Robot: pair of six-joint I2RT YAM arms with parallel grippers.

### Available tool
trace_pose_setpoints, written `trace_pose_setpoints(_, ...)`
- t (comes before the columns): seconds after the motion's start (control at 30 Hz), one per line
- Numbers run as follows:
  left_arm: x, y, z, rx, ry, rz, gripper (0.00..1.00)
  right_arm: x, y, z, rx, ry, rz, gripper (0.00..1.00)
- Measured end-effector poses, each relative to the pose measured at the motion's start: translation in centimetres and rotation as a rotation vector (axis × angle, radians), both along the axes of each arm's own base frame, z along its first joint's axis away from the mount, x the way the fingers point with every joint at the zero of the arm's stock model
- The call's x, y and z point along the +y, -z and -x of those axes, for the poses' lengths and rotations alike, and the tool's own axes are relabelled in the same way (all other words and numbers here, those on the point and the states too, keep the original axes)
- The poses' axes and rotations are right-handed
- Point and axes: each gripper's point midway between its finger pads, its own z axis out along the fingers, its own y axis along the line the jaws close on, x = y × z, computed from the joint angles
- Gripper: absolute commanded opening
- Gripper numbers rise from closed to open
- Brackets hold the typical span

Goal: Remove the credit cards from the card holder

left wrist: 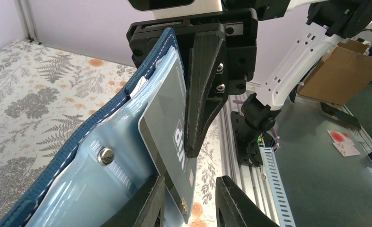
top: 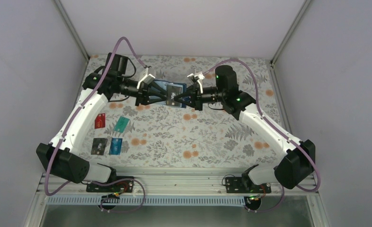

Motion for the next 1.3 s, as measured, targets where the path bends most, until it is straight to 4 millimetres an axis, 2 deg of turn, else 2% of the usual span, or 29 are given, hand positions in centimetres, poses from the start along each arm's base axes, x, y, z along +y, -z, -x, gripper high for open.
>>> trace_pose_setpoints(0.4, -0.8, 1.2, -0.7, 0.039, -0.001, -0.017, 0.20, -0.5, 0.8, -0.2, 0.032, 0.011, 0.025, 0.04)
trace_pose_setpoints(0.7, -0.9, 0.8, -0.5, 0.047, 0.015, -0.003, 0.24, -0.6, 0.3, 0.3, 0.003, -0.014, 0.008, 0.04)
trace_pose_setpoints(0.87, -1.8, 0.8, 0.3, 0.040, 0.053, -0.004, 0.24, -0.7, -0.3, 1.0, -0.018, -0.038, -0.011, 0.04)
trace_pose_setpoints(0.93, -1.9, 0.8, 0.4, 0.039, 0.056, -0.005, 0.16, -0.7, -0.3, 1.0, -0.018, -0.040, -0.012, 0.04)
trace_pose_setpoints(0.97, -1.8, 0.9, 0.4, 0.037, 0.057, -0.006, 0.05, -0.7, -0.3, 1.0, -0.018, -0.040, -0.012, 0.04)
trace_pose_setpoints(1.13, -1.8, 0.6, 1.1, 0.026, 0.085, 0.002, 0.02, -0.7, -0.6, 1.2, -0.030, -0.055, -0.021, 0.05)
trace_pose_setpoints(1.3, -1.6, 0.5, 1.7, 0.021, 0.114, 0.015, 0.03, -0.5, -0.7, 1.7, -0.048, -0.079, -0.027, 0.29)
